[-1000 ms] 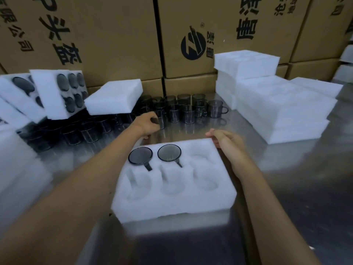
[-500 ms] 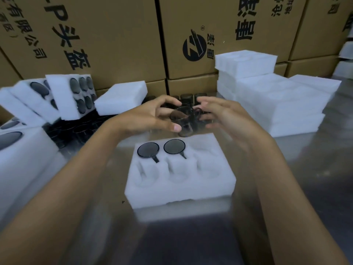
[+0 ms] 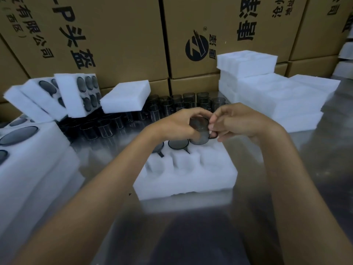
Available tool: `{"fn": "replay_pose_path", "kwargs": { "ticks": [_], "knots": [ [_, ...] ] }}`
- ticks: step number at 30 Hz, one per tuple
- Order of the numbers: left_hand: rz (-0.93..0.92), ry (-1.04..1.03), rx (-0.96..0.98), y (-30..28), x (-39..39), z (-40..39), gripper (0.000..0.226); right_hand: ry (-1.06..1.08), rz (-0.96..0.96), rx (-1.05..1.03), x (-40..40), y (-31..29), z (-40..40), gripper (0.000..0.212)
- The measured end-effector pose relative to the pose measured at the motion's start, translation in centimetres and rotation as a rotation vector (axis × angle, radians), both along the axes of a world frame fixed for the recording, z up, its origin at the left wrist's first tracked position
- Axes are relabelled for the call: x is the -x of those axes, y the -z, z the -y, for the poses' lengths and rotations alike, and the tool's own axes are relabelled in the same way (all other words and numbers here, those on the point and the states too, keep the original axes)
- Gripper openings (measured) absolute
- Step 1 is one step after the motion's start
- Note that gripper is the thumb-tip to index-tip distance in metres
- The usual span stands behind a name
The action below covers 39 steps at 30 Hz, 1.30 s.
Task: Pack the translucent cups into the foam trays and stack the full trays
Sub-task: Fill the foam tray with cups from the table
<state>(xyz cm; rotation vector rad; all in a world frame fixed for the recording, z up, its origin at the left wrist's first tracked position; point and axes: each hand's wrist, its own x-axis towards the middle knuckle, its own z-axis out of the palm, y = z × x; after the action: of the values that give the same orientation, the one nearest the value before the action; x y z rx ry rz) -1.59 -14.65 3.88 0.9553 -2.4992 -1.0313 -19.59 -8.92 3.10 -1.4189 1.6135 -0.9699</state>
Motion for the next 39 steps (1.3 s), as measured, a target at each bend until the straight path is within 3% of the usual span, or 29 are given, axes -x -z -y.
{"fn": "replay_pose_path", "kwargs": {
  "ticks": [13, 17, 21, 24, 27, 31, 36, 39],
  "knots": [
    [-0.048, -0.005, 0.145, 2.8, 1.9, 0.0, 0.047, -0.031, -0.071, -0.121, 1.1, 0.2, 0.1, 0.028],
    [-0.074, -0.016, 0.063, 3.3, 1.2, -0.2, 0.047, -0.019, -0.030, -0.091, 1.1, 0.2, 0.1, 0.015],
    [-0.103, -0.053, -0.118, 3.1, 0.5, 0.1, 0.053, 0.007, -0.234, -0.051, 0.9, 1.0, 0.7, 0.016],
    [-0.095, -0.093, -0.198, 2.8, 0.3, 0.4, 0.058, -0.018, -0.209, -0.060, 1.4, 1.7, 0.8, 0.027],
    [-0.078, -0.151, -0.162, 3.0, -0.3, 0.7, 0.050, -0.099, -0.160, -0.064, 2.2, 2.1, 0.7, 0.047],
    [0.049, -0.147, -0.079, 3.9, -0.6, 1.1, 0.047, -0.247, -0.063, -0.094, 2.5, 3.2, 0.6, 0.049],
    [0.225, -0.085, -0.005, 4.5, -0.6, 1.5, 0.050, -0.277, -0.042, -0.124, 2.4, 4.4, 1.0, 0.049],
    [0.405, -0.063, 0.096, 4.7, -0.3, 1.6, 0.052, -0.266, 0.026, -0.142, 2.4, 5.4, 1.7, 0.064]
  ]
}}
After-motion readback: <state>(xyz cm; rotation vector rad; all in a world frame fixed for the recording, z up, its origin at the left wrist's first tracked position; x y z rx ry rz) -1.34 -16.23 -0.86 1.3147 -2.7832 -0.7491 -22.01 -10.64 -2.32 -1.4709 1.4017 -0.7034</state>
